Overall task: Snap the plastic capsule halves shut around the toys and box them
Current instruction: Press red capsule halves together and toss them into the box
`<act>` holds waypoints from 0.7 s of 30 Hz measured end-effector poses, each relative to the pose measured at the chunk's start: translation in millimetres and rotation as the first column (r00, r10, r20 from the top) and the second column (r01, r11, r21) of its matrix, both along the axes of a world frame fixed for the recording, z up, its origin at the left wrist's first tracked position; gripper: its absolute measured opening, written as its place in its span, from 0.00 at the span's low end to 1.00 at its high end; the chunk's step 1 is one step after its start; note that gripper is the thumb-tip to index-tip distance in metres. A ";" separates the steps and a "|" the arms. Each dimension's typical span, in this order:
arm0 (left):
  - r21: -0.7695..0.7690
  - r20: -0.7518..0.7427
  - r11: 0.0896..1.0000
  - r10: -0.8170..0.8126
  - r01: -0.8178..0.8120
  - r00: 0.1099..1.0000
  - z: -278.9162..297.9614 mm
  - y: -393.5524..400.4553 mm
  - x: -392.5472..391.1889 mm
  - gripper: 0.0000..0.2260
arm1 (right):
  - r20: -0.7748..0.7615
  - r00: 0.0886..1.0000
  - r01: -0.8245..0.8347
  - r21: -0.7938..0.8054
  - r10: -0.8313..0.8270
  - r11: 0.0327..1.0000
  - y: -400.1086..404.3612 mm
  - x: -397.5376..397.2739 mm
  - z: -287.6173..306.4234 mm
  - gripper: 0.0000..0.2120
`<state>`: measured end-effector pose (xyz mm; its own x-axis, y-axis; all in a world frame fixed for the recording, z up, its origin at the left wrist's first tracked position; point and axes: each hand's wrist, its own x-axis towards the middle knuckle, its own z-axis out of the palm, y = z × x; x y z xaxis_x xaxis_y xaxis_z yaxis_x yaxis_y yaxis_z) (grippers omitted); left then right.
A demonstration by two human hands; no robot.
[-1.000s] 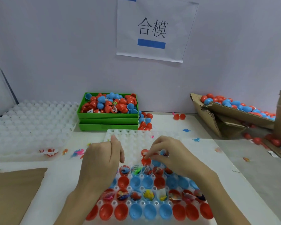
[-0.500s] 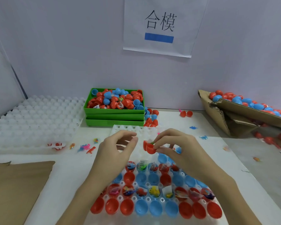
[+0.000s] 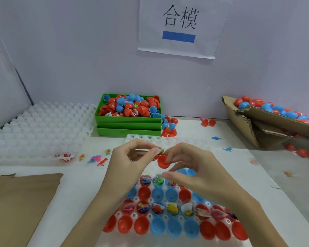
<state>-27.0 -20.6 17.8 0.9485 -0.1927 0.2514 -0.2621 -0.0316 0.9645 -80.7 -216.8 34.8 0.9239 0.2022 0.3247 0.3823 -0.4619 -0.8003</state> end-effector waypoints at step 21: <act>0.133 0.668 0.953 0.117 -0.273 0.735 -1.2 -2.6 -7.7 0.07 | 0.375 0.886 0.286 0.024 -0.274 0.958 38.5 -0.9 -17.2 0.20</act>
<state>-34.7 -23.2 16.6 0.5940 -0.1426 0.7917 -0.7824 -0.3311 0.5275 -81.6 -178.3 17.6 0.7574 -0.0314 0.6522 0.4992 -0.6160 -0.6094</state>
